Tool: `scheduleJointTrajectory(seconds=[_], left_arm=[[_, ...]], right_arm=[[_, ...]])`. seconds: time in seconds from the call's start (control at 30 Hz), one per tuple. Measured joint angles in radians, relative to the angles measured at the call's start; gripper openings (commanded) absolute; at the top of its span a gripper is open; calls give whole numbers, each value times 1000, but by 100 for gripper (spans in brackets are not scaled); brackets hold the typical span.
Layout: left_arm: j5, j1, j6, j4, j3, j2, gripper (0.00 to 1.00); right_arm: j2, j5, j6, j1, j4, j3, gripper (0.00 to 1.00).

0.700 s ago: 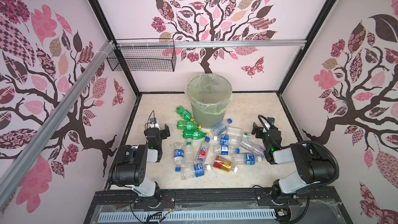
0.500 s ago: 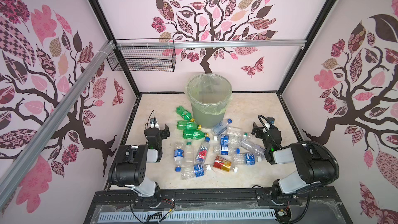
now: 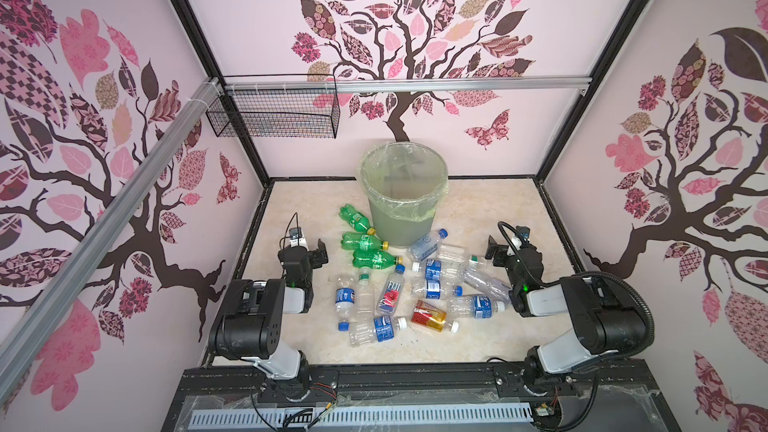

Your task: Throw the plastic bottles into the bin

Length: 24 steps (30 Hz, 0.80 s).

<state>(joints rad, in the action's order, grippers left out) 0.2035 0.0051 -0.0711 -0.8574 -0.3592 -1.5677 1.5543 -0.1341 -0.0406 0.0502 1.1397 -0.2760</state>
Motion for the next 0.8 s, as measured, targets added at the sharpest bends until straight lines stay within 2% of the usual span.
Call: scheduleJointTrajectory(seconds=[0.8], left_arm=[[-17, 2, 0, 5, 0, 3, 98]], right_arm=[[0, 1, 1, 0, 1, 0, 100]])
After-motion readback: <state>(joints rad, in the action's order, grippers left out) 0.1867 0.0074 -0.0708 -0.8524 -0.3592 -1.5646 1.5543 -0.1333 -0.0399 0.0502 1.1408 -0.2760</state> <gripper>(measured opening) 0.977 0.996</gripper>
